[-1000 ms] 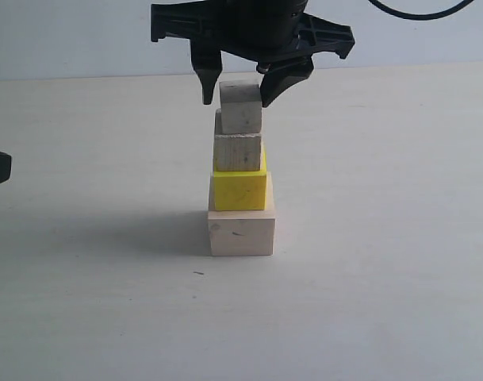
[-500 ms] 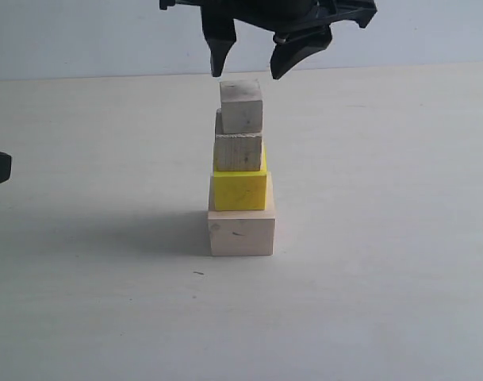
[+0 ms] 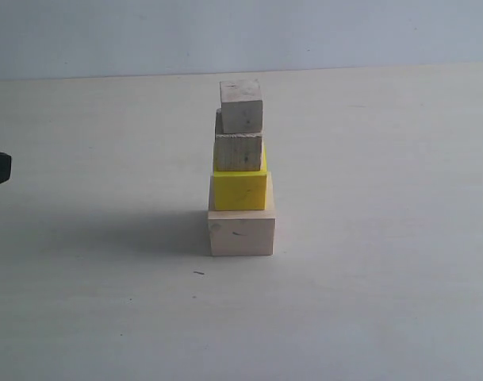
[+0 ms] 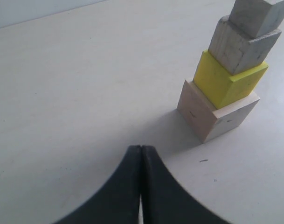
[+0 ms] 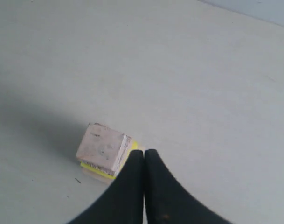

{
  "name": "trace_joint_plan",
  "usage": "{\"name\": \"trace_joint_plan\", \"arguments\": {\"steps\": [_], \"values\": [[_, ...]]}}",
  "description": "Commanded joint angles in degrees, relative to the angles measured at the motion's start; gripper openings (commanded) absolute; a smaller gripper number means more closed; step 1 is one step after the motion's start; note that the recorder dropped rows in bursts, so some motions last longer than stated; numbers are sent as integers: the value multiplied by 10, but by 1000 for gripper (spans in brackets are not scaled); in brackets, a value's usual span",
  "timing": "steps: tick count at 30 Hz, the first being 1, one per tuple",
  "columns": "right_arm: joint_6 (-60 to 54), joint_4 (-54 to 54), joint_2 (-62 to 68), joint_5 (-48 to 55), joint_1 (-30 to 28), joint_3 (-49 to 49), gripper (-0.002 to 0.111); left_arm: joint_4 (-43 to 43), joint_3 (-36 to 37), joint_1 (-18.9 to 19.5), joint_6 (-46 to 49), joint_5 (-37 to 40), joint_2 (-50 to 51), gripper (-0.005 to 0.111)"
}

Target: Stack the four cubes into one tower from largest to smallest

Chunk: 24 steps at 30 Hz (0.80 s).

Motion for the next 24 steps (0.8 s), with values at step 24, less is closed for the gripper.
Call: {"name": "trace_joint_plan", "arguments": {"steps": [24], "values": [[-12, -42, -504, -194, 40, 527, 0, -4, 26, 3, 0, 3, -2, 0]]}}
